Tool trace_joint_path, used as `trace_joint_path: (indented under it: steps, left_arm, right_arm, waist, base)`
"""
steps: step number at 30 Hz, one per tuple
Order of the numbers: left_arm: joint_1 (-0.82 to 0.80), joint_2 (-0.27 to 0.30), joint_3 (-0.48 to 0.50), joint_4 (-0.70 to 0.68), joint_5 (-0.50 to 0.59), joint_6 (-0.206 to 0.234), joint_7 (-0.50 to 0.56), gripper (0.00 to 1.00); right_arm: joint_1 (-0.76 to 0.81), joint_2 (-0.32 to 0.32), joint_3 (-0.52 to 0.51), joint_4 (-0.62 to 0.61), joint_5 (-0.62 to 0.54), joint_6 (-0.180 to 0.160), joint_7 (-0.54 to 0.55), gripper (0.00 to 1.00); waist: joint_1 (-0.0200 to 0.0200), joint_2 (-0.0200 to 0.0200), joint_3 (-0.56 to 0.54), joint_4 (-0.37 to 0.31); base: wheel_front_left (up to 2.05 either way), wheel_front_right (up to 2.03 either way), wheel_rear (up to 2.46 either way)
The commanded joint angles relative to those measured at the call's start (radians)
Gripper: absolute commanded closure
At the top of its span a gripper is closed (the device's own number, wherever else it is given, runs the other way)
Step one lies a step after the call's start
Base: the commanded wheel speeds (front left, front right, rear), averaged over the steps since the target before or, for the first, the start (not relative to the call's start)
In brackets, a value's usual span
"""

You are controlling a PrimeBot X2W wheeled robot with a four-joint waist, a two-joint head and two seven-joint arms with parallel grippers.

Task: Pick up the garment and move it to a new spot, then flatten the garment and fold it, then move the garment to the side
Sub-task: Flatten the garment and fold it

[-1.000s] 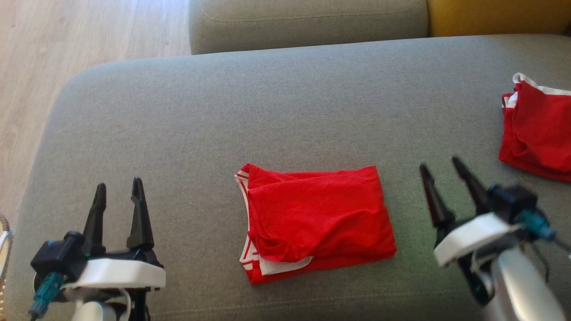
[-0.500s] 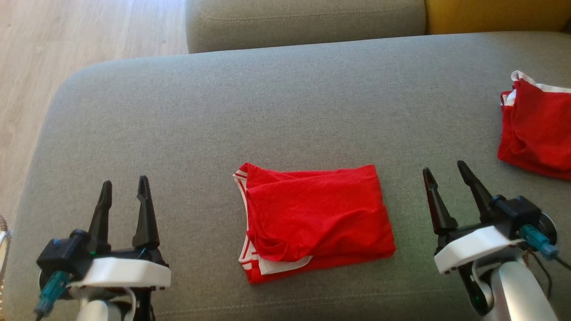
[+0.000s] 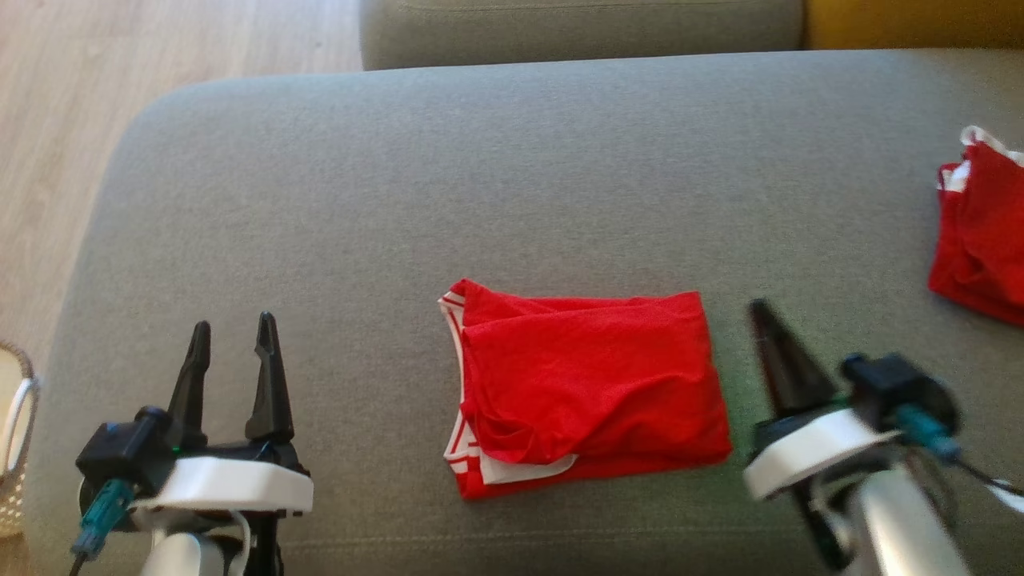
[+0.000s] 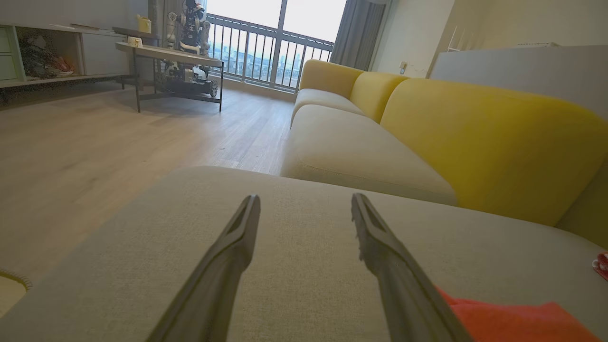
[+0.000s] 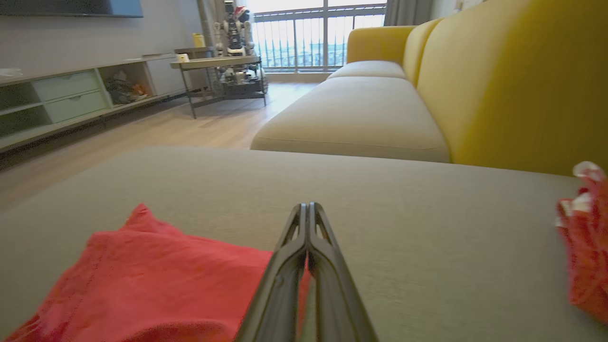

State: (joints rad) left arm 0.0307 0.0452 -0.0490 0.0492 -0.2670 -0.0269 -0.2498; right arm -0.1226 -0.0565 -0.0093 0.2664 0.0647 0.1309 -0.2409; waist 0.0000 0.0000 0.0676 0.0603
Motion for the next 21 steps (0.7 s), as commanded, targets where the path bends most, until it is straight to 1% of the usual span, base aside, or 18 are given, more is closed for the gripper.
trace_joint_path:
  steps: [1, 4, 5, 6, 10, 16, 21]
  left_arm:
    - [-0.052, 0.005, 0.030, -0.028, -0.005, 0.000, -0.012, 0.00]
    - [-0.055, 0.005, 0.030, -0.026, -0.005, -0.002, -0.012, 0.00]
    - [-0.057, 0.005, 0.028, -0.025, -0.004, -0.002, -0.012, 0.00]
    - [-0.057, 0.005, 0.028, -0.025, -0.004, -0.002, -0.012, 0.00]
    - [-0.067, 0.005, 0.019, -0.018, 0.002, -0.007, -0.012, 0.00]
    - [-0.080, 0.005, 0.015, -0.005, 0.003, -0.010, -0.012, 0.00]
    - [-0.075, 0.005, 0.015, 0.001, 0.006, -0.013, -0.012, 0.00]
  right_arm:
    - [-0.013, 0.004, 0.093, -0.029, 0.021, 0.000, -0.001, 1.00]
    - [-0.008, -0.002, 0.233, -0.001, 0.063, 0.000, 0.001, 1.00]
    - [-0.011, -0.013, 0.277, 0.017, 0.072, 0.000, 0.003, 1.00]
    - [-0.011, -0.013, 0.277, 0.017, 0.072, 0.000, 0.003, 1.00]
    - [-0.040, -0.029, 0.397, 0.103, 0.123, 0.000, -0.001, 1.00]
    - [-0.096, -0.030, 0.496, 0.265, 0.172, 0.000, -0.008, 1.00]
    - [-0.136, -0.016, 0.565, 0.346, 0.219, 0.000, -0.016, 1.00]
  waist:
    - [0.0000, 0.0000, 0.007, 0.019]
    - [0.0000, 0.0000, 0.018, 0.039]
    - [0.0000, 0.0000, 0.022, 0.047]
    - [0.0000, 0.0000, 0.022, 0.047]
    - [0.0000, 0.0000, 0.036, 0.084]
    - [0.0000, 0.0000, 0.047, 0.145]
    - [0.0000, 0.0000, 0.047, 0.180]
  base:
    - [0.00, 0.00, 0.00]
    - [0.00, 0.00, 0.00]
    - [0.00, 0.00, 0.00]
    - [0.00, 0.00, 0.00]
    - [0.00, 0.00, 0.00]
    - [0.00, 0.00, 0.00]
    - [0.00, 0.00, 0.00]
